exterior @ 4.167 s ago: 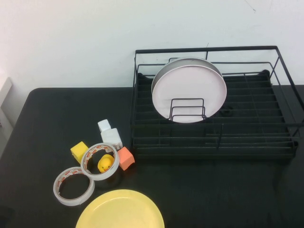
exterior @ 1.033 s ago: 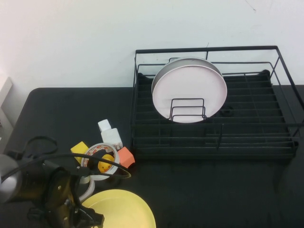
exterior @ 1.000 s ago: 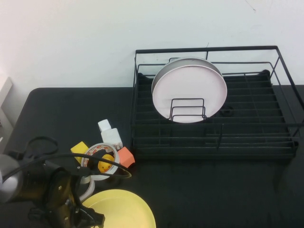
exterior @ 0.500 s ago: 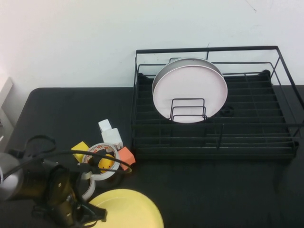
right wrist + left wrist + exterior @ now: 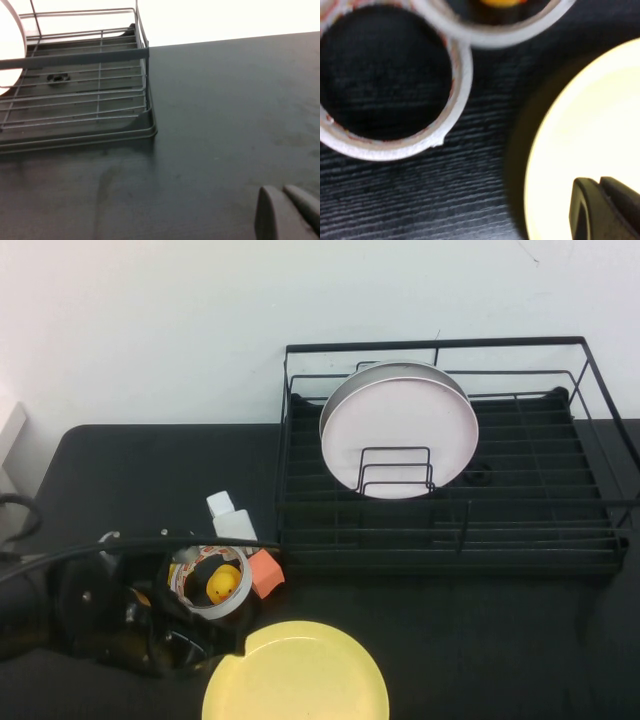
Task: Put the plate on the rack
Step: Pick up the plate from the table
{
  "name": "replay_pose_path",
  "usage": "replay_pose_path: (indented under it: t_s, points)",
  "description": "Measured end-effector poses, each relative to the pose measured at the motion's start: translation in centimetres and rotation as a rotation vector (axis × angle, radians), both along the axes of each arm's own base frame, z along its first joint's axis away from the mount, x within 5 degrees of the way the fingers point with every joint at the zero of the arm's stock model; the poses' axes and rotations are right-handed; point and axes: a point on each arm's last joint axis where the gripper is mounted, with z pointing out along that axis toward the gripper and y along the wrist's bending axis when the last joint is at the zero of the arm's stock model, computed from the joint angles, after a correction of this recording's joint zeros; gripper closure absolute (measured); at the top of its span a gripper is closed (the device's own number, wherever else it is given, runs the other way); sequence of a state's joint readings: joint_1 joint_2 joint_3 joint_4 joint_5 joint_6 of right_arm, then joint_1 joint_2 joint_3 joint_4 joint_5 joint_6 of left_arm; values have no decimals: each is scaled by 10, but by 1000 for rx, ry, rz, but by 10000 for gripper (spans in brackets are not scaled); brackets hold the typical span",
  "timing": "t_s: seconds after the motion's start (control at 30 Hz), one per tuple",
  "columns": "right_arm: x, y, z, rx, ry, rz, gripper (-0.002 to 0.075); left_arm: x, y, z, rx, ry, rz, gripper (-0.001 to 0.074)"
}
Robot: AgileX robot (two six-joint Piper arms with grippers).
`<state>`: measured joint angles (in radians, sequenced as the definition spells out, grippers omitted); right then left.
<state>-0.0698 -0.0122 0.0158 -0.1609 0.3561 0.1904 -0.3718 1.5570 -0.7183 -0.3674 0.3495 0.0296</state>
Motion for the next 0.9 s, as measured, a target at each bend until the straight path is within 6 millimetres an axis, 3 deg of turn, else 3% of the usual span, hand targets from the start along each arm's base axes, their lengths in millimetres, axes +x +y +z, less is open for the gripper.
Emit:
replay_pose_path:
  t_s: [0.17,0.4,0.5,0.67,0.77,0.9]
  points:
    - [0,0,0,0,0,0,728,-4,1,12,-14,-27,-9,735]
    - [0,0,0,-4,0,0,728,-9,1,6,-3,51,-28,729]
    - [0,0,0,-5,0,0,728,-8,0,-2,9,86,-31,652]
    - [0,0,0,-6,0,-1,728,-3,-1,-24,33,133,-21,421]
    - [0,0,0,-6,0,-1,728,2,-2,-35,45,131,-9,358]
    - [0,0,0,-6,0,-1,728,6,-3,-46,31,138,34,337]
